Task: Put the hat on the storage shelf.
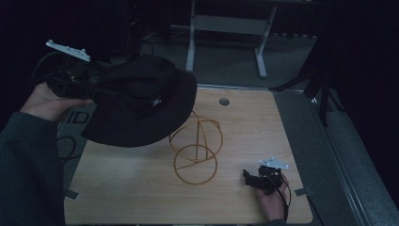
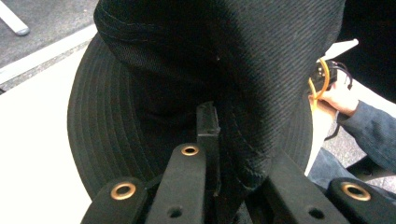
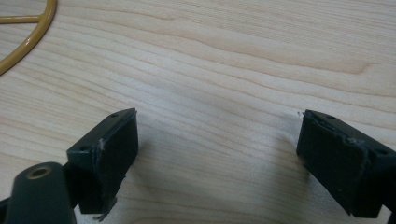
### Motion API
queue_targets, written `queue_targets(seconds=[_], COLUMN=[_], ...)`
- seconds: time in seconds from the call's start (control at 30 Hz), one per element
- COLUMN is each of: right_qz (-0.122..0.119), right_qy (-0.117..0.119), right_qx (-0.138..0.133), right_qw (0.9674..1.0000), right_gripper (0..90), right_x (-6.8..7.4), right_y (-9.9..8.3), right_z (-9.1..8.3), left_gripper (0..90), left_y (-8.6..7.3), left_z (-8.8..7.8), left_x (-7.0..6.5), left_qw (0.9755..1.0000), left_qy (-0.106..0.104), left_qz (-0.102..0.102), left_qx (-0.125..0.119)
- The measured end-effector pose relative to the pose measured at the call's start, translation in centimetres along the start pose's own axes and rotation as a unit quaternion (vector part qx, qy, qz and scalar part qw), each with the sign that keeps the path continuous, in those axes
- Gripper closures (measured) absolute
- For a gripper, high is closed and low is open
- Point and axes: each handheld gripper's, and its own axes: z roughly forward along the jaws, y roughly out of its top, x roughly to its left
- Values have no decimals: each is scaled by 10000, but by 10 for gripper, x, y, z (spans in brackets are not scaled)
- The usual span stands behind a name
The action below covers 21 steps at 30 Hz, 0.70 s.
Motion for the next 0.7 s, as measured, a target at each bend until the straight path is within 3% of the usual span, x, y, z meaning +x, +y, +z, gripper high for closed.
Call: queue_targets(seconds=[0.23, 0.47, 0.7], right_qz=[-2, -5, -7], right_qy=[-1, 1, 2], right_qx=[-13, -12, -11], right_qw=[10000, 10000, 10000], right_gripper=[125, 125, 125], right_x=[0, 0, 0], right_y=[0, 0, 0], right_z=[0, 0, 0], left_gripper=[882, 882, 882], left_y=[5, 11, 16], left_z=[3, 6, 11], left_x=[-10, -18, -26], left_qw=[9997, 9995, 9989], left_qy=[-212, -174, -301], left_qz=[112, 247, 353], left_qx=[-29, 26, 41])
